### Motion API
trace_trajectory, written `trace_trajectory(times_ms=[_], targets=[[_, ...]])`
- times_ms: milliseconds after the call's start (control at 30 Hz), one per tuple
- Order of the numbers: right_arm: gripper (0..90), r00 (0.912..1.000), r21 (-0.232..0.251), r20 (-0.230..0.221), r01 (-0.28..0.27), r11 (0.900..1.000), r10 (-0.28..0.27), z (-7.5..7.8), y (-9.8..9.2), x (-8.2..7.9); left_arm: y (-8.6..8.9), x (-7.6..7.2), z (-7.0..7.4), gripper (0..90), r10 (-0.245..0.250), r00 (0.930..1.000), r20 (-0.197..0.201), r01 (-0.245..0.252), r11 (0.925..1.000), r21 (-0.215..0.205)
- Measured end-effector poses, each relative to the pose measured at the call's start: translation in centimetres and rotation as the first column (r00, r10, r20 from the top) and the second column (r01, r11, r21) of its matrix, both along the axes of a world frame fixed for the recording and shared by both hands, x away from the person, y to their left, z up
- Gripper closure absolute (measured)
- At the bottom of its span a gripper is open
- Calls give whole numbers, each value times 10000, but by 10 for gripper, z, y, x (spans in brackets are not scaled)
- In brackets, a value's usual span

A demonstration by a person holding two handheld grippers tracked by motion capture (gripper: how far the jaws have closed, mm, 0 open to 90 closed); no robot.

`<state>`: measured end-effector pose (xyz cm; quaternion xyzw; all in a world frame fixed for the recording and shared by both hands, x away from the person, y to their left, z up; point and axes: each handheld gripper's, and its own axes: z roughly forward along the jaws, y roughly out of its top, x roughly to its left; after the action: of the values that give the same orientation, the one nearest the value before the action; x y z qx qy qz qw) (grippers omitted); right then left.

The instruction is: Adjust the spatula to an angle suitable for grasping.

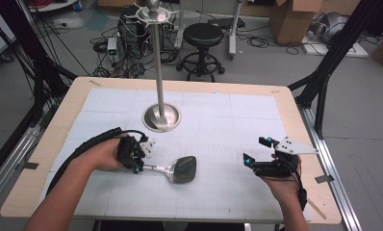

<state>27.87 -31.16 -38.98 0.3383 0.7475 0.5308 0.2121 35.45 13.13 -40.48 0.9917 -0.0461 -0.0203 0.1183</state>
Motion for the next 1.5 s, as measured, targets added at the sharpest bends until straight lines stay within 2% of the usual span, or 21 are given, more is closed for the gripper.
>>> trace_trajectory(times_ms=[367,600,667,700,900,1100,1233,1500], targets=[[111,10000,44,41,48,10000,-48,1,-3,1,-14,4,-1,746,101,9998,157,-98,9998,-194],[111,9999,81,58,104,9999,-105,1,-5,1,-35,6,2,745,1,9999,172,2,9998,-186],[111,9999,86,66,92,9999,-93,1,-5,1,-41,7,2,745,-4,9996,290,11,9998,-223],[111,9999,74,42,113,9999,-113,1,-6,1,-44,8,1,746,22,9998,179,-18,9997,-232],[111,9997,180,43,232,9996,-233,1,-11,0,-59,10,-1,746,38,9998,199,-31,9995,-323],[111,9994,228,30,352,9991,-353,2,-15,-2,-87,11,2,746,-13,9997,257,23,9992,-389],[111,9992,268,85,389,9989,-392,2,-18,-3,-107,11,3,745,-164,9995,265,171,9995,-262],[111,9994,242,98,332,9992,-334,2,-17,-3,-128,12,0,745,-100,9999,77,103,9994,-335]])
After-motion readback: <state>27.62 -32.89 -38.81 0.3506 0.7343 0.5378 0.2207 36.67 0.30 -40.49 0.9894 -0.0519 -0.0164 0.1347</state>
